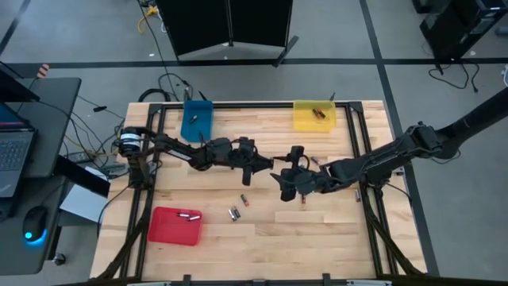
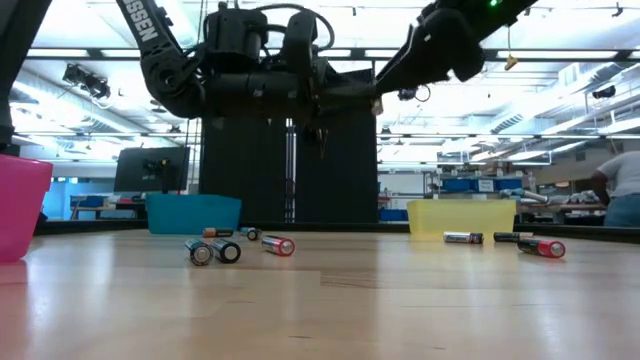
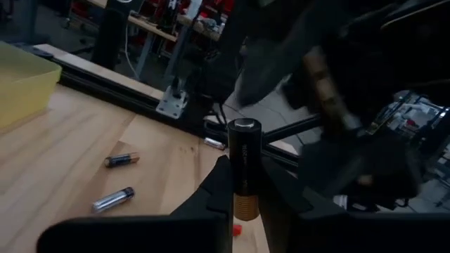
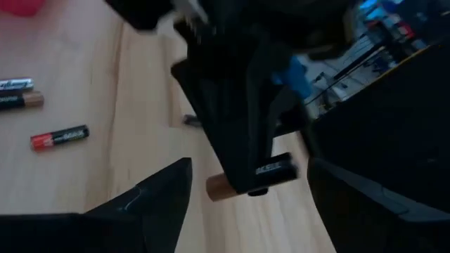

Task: Sort batteries
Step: Put the black battery into the blue bin

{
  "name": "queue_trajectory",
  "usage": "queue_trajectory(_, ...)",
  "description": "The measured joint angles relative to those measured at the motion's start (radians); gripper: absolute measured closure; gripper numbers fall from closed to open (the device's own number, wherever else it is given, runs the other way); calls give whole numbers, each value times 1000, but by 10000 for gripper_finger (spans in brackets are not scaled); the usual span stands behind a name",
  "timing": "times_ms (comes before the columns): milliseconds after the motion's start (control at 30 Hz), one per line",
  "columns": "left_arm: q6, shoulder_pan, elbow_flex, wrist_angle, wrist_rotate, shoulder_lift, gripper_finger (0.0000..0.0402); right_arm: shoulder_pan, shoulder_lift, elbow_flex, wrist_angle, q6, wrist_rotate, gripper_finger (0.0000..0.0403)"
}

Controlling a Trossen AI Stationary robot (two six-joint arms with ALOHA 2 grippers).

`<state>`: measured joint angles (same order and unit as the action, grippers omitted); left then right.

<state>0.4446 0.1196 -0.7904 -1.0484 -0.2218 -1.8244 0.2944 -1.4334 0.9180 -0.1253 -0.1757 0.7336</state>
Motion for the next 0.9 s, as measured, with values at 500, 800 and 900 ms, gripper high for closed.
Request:
queue_trajectory(500,-253,130,1,736,78,400,355,6,61,-35,-211,233,34,230)
queue_trajectory(800,-280,355,-5,1394,215,685,355,-34,59,-138,-103,275,-39,391)
queue_trajectory(900,-307,474,-48,1559,222,682,355,-48,59,-163,-44,273,-62,377)
